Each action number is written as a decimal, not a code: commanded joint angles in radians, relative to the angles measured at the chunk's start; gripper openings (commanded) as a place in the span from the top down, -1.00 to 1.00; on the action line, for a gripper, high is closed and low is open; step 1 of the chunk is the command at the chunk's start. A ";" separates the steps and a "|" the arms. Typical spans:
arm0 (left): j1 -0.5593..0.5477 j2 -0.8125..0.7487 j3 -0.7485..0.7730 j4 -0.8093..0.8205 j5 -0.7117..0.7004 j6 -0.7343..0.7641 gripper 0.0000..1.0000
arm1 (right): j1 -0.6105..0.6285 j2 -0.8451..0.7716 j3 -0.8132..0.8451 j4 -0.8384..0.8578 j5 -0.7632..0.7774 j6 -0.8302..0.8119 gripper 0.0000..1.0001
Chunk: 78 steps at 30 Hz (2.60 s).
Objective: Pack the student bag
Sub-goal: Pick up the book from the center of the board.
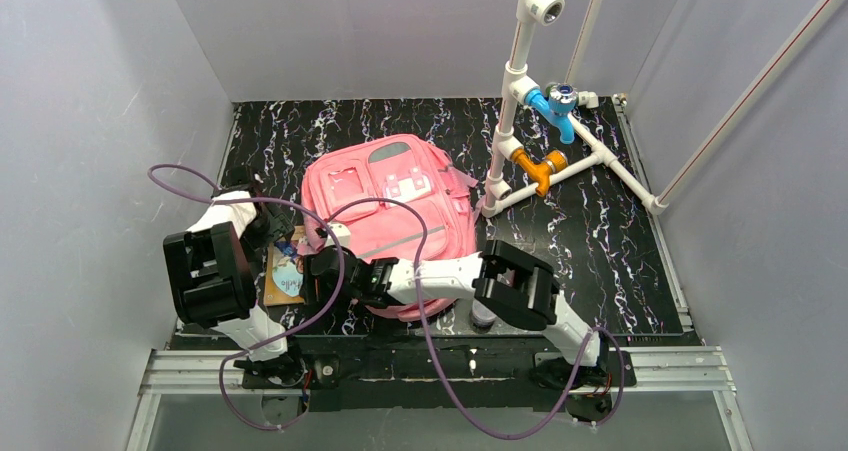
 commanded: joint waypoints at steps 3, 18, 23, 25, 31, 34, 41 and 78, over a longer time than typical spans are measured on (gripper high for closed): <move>0.008 0.023 -0.031 -0.014 0.007 -0.012 -0.49 | 0.035 0.061 0.091 -0.208 0.231 0.075 -0.31; 0.039 0.106 -0.048 -0.001 0.124 -0.007 -0.20 | -0.068 0.127 0.045 0.120 -0.086 0.119 -0.37; 0.041 0.111 -0.056 0.005 0.136 -0.005 -0.18 | -0.121 0.123 0.003 0.310 -0.177 0.147 -0.38; 0.041 0.111 -0.054 0.004 0.147 -0.003 -0.17 | -0.130 0.126 0.019 0.335 -0.193 0.136 -0.38; 0.041 0.056 -0.064 0.011 0.165 0.001 -0.18 | -0.132 0.092 0.030 0.187 -0.126 0.039 -0.38; 0.041 0.027 -0.097 0.022 0.260 -0.041 -0.18 | -0.132 0.080 0.002 0.111 -0.099 -0.025 -0.38; 0.048 -0.134 -0.330 0.067 0.405 -0.283 -0.34 | -0.132 -0.048 -0.073 -0.084 -0.125 -0.215 -0.39; 0.034 -0.850 -0.500 0.004 0.627 -0.471 0.06 | -0.131 -0.112 -0.346 0.046 -0.256 -0.188 -0.42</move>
